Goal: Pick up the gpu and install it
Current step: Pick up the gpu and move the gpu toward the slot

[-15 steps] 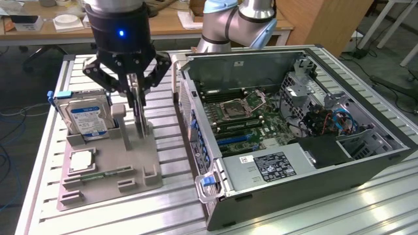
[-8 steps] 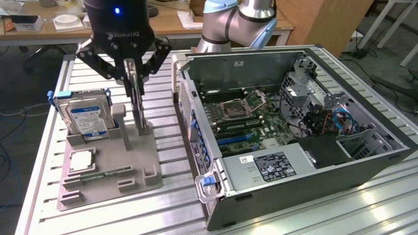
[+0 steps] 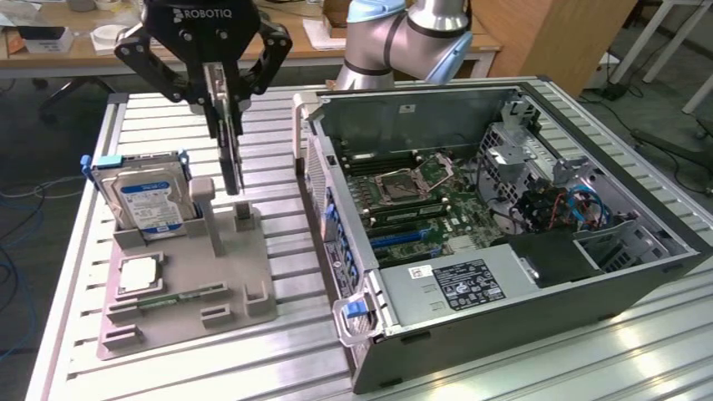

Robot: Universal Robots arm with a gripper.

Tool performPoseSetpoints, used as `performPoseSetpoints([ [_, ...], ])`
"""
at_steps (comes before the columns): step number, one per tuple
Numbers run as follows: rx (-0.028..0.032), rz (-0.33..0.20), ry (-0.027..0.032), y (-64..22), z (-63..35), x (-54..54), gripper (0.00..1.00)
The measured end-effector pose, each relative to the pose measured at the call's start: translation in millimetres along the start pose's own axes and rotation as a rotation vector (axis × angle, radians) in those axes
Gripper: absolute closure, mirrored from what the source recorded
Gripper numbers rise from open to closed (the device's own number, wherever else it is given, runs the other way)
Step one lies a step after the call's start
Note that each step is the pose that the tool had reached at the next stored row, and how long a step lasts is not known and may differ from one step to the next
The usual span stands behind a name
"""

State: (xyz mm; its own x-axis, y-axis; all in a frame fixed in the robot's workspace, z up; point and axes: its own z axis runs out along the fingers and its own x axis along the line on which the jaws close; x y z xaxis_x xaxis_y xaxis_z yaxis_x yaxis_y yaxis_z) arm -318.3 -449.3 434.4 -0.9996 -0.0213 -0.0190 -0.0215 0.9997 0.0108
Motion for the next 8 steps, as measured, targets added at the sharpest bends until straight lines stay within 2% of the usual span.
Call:
performPoseSetpoints([
  [8,0.0,0.0,0.0002,0.0,-0.1,-2.8,0.74],
])
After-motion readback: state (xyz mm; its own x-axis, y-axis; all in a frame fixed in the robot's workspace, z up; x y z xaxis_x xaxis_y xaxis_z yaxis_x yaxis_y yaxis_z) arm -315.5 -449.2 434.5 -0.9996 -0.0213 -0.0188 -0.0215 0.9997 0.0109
